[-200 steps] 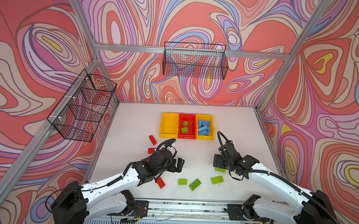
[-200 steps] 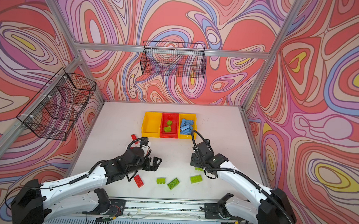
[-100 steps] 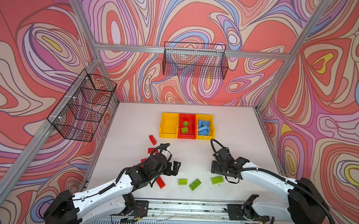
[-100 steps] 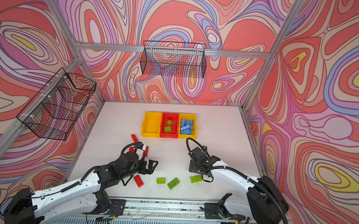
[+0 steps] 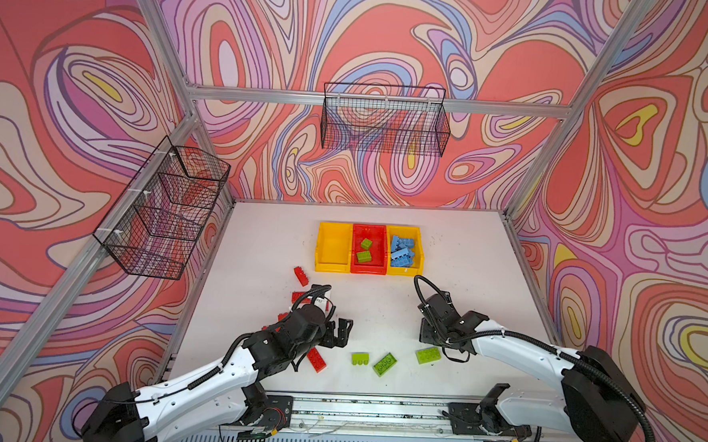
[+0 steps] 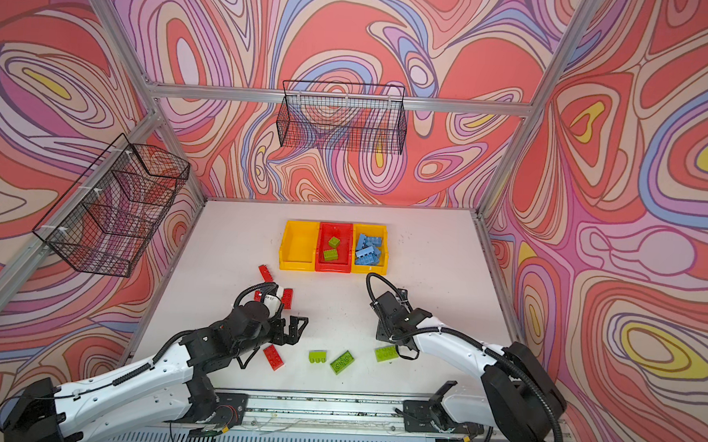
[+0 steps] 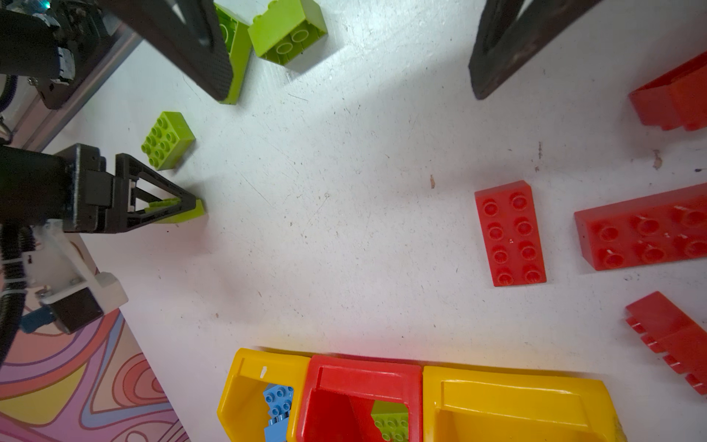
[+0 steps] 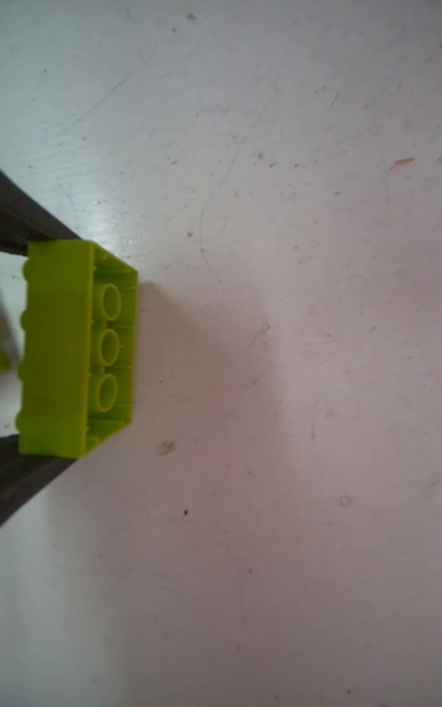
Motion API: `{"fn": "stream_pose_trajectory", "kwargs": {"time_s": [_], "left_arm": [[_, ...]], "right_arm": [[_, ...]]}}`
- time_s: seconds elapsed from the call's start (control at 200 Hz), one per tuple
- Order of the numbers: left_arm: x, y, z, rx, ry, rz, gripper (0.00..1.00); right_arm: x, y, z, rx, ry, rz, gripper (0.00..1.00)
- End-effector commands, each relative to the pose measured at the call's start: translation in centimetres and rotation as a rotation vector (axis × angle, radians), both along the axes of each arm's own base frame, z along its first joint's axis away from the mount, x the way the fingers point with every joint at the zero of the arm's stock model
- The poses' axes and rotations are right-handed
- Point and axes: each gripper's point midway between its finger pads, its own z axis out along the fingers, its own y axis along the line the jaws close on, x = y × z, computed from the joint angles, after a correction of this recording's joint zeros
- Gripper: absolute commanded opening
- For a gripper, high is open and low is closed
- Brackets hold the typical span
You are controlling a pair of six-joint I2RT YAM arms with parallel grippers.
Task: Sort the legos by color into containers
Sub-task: 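Carry the lime-green brick into the red bin and open the right gripper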
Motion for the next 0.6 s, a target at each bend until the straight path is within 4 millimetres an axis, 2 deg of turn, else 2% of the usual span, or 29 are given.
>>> {"fn": "stream_pose_trajectory", "kwargs": {"time_s": [0.0,0.135,0.235,0.456,0.596], "left_arm": [[-0.3,0.7,-0.9,0.033,0.023,0.016,1.00],[-0.4,1.1,-0.9,0.041,0.021,0.023,1.00],[-0.5,1.4,-0.9,0.046,0.019,0.032,1.00],[-0.9,2.1,-1.1,0.050,0.027,0.048,1.00],[-1.5,3.2,-1.6,0.054,0.039,0.075,1.00]], "right_arm": [[1.6,1.9,2.9,0.088,-0.079,0.018,0.43],[3.5,4.1,5.7,0.157,-0.143,0.055,0.43],[5.7,5.9,8.1,0.184,-0.199,0.092,0.43],[13.0,11.9,12.9,0.196,-0.309,0.206,0.44],[17.8,15.4,13.7,0.146,-0.347,0.272,0.44]]}}
